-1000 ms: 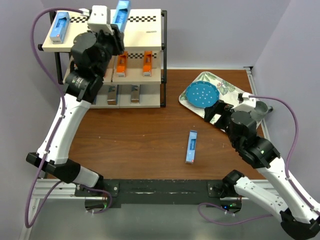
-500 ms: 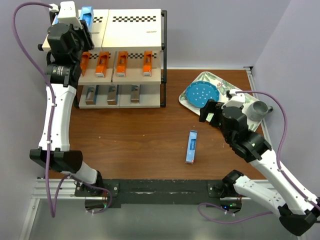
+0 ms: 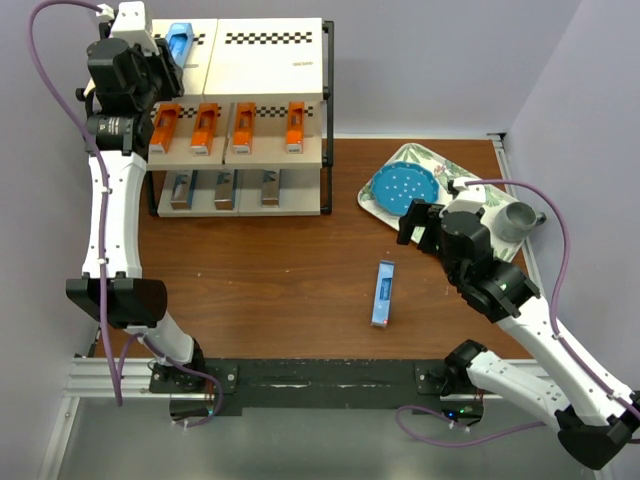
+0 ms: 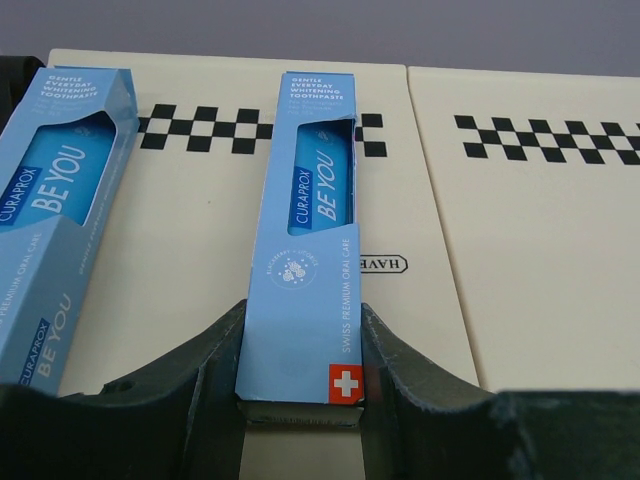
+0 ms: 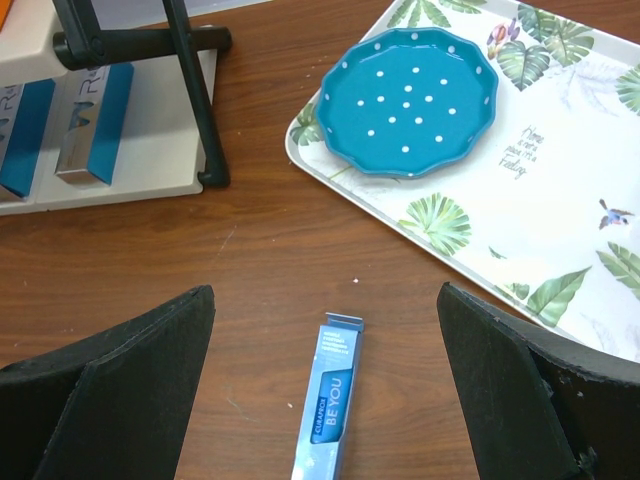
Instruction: Place and organize the toothpastes onto the shelf
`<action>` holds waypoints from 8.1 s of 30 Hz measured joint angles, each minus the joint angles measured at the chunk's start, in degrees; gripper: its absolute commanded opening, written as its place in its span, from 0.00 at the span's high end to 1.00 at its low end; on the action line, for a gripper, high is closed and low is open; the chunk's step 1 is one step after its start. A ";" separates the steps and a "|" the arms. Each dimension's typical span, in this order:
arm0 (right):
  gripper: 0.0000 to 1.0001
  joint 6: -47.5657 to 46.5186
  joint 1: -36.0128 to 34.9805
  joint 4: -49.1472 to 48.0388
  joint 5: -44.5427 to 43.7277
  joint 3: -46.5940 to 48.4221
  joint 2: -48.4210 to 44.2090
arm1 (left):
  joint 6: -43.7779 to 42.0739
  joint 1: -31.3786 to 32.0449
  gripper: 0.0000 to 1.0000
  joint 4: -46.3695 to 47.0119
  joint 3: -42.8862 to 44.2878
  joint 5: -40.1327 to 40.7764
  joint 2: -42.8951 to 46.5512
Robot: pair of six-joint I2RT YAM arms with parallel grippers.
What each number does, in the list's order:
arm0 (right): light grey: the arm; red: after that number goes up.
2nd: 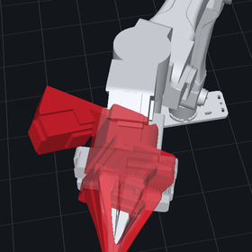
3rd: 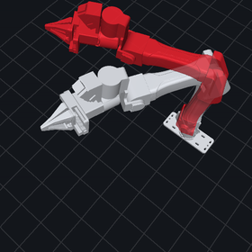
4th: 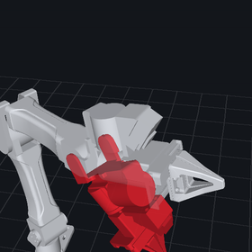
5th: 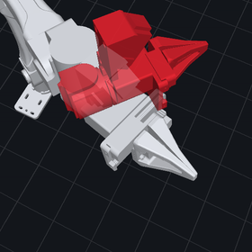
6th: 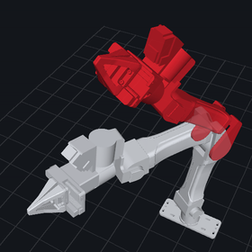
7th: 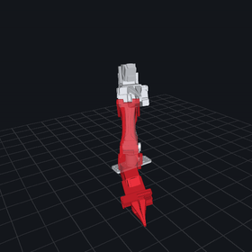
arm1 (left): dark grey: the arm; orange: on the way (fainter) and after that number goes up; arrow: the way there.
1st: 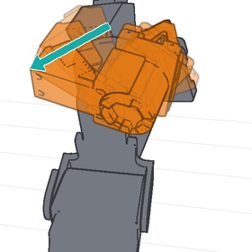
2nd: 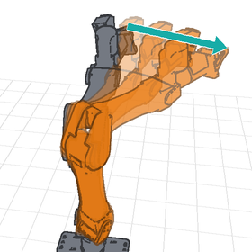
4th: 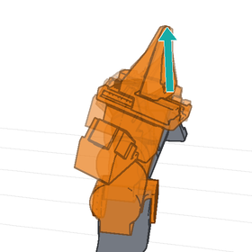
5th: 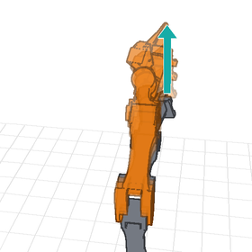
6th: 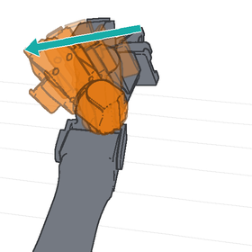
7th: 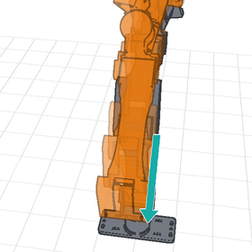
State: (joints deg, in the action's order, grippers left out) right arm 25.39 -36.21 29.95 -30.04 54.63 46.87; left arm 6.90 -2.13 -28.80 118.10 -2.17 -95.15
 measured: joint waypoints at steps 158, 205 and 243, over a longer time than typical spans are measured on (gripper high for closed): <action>0.77 46.05 13.09 7.54 35.50 -1.62 29.14 | -9.07 79.41 0.53 49.53 -77.07 33.27 11.80; 0.02 13.81 13.35 3.93 9.68 3.93 -9.79 | -6.51 57.68 0.82 18.60 -29.42 31.28 18.47; 0.02 2.05 13.35 9.38 7.17 3.82 -7.32 | 3.50 22.43 0.69 -5.40 9.64 23.37 -6.71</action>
State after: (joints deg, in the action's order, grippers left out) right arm 27.44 -22.85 39.33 -22.87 58.46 39.55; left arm 10.39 20.29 -34.20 127.74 21.19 -101.86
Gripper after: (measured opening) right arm 0.983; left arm 0.460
